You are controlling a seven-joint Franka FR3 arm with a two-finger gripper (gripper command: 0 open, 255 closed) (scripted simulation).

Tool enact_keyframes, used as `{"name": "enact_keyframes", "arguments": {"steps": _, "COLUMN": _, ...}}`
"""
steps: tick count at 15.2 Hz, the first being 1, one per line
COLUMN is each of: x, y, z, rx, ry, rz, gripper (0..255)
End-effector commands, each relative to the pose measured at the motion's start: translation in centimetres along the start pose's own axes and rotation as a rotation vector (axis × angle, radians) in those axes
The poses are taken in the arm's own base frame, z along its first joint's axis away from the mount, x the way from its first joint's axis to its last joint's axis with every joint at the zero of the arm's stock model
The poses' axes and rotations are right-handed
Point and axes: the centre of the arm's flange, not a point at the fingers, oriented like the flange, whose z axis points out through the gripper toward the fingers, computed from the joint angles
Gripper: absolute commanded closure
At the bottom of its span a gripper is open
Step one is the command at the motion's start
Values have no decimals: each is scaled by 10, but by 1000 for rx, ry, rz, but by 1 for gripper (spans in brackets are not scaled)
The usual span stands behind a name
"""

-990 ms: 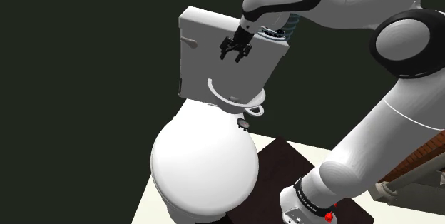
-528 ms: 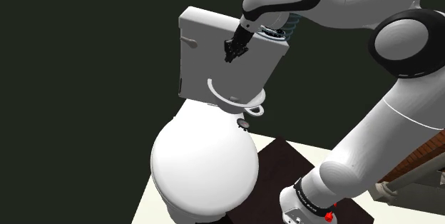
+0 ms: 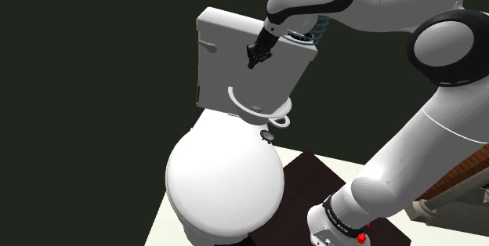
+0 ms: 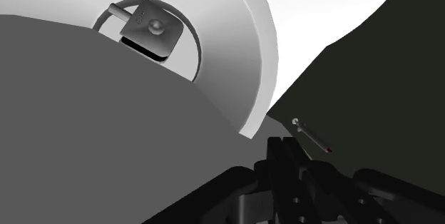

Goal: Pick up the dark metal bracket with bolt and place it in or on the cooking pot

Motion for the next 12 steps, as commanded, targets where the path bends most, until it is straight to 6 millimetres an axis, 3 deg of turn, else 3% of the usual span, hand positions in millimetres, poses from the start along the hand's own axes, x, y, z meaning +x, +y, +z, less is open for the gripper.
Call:
{"name": "enact_keyframes", "arguments": {"steps": 1, "x": 0, "y": 0, "z": 0, "rx": 0, "ry": 0, "rz": 0, "gripper": 0}}
{"name": "enact_keyframes", "arguments": {"steps": 6, "x": -52, "y": -1, "z": 50, "rx": -122, "ry": 58, "rz": -182, "gripper": 0}}
{"name": "enact_keyframes", "arguments": {"steps": 12, "x": -110, "y": 17, "z": 112, "rx": -268, "ry": 127, "rz": -401, "gripper": 0}}
